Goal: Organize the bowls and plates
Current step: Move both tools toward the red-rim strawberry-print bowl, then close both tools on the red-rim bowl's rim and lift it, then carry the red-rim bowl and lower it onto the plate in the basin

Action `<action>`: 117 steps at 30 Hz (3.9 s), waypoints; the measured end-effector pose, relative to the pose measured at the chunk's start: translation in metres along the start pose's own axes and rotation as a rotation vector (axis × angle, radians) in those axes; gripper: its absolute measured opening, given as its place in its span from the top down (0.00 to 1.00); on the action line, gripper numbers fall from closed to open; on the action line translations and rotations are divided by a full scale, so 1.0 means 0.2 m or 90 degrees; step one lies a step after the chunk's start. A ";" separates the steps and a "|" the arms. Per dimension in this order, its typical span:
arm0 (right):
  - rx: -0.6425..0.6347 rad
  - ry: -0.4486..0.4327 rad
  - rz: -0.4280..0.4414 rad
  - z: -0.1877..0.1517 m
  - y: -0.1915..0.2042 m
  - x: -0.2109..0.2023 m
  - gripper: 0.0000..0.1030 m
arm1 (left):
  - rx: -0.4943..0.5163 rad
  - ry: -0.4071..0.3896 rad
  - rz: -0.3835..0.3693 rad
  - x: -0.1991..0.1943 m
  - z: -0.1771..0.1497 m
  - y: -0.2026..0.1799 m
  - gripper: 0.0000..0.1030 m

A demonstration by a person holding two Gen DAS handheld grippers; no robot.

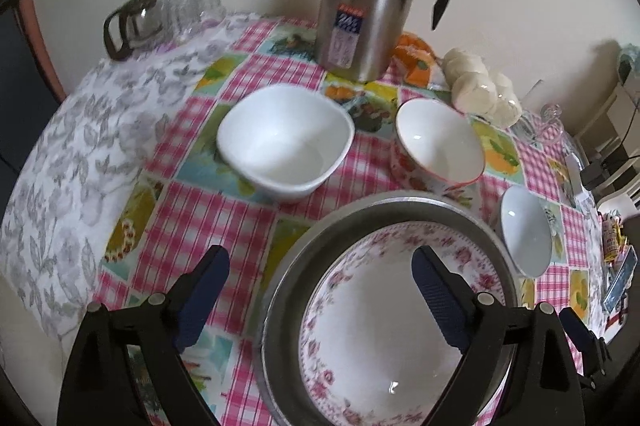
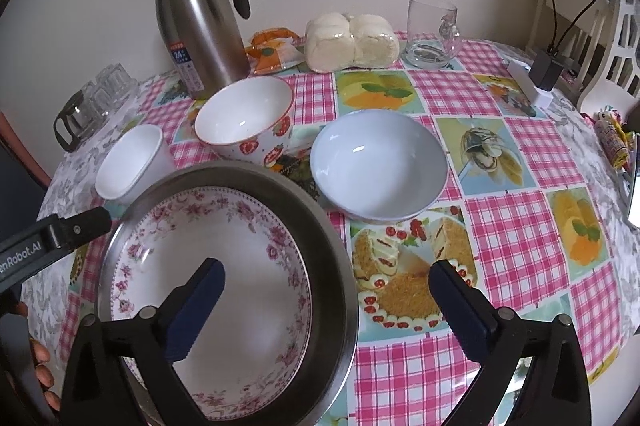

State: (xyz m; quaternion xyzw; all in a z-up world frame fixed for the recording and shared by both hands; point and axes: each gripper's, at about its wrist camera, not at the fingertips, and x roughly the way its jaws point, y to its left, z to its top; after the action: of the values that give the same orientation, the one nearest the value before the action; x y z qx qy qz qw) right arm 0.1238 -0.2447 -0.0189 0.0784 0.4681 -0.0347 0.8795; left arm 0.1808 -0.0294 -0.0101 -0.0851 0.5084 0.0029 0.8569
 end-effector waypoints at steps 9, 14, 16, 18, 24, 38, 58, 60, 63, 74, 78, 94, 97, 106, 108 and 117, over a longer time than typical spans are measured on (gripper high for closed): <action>0.015 -0.045 0.025 0.06 -0.02 -0.02 0.00 | 0.047 -0.100 -0.028 -0.05 0.10 -0.13 0.10; 0.022 -0.042 0.032 0.09 -0.04 0.01 0.00 | 0.045 -0.111 -0.046 -0.03 0.14 -0.16 0.10; 0.031 -0.036 0.036 0.10 -0.06 0.02 0.00 | 0.041 -0.111 -0.049 -0.01 0.17 -0.17 0.10; 0.036 -0.046 0.039 0.11 -0.07 0.02 0.00 | 0.037 -0.110 -0.057 0.00 0.19 -0.17 0.10; 0.051 -0.079 0.085 0.16 -0.10 0.01 0.00 | 0.042 -0.134 -0.095 0.00 0.25 -0.21 0.10; 0.060 -0.077 0.086 0.27 -0.13 0.09 0.00 | 0.021 -0.106 -0.141 0.03 0.30 -0.19 0.10; -0.005 -0.055 0.089 0.62 -0.01 0.09 0.29 | 0.024 -0.070 -0.092 -0.03 0.74 -0.10 0.10; -0.009 -0.040 0.090 0.64 0.02 0.13 0.35 | 0.032 -0.049 -0.097 0.03 0.73 -0.13 0.10; -0.018 -0.011 0.087 0.65 0.06 0.22 0.40 | 0.057 -0.016 -0.086 0.15 0.69 -0.20 0.11; -0.035 0.076 0.070 0.63 0.13 0.54 0.62 | 0.072 0.123 -0.074 0.60 0.55 -0.32 0.43; -0.046 0.090 0.063 0.63 0.14 0.60 0.66 | 0.072 0.152 -0.062 0.70 0.52 -0.33 0.57; -0.069 0.124 0.066 0.62 0.19 0.72 0.81 | 0.097 0.167 -0.050 0.80 0.47 -0.39 0.86; -0.067 0.123 0.069 0.61 0.18 0.71 0.81 | 0.099 0.155 -0.063 0.78 0.47 -0.40 0.87; -0.019 0.103 0.092 0.62 0.10 0.63 0.81 | 0.125 0.108 -0.068 0.63 0.49 -0.46 0.87; -0.010 0.090 0.101 0.62 0.08 0.58 0.81 | 0.129 0.092 -0.072 0.56 0.49 -0.47 0.87; 0.022 0.011 0.125 0.58 0.06 0.28 0.81 | 0.104 0.019 -0.100 0.25 0.39 -0.44 0.86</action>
State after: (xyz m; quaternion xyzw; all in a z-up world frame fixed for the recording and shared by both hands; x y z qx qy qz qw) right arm 0.2515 -0.2519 -0.0010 0.1392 0.4653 0.0441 0.8730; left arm 0.2801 -0.1083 -0.0046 -0.0541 0.5116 -0.1069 0.8508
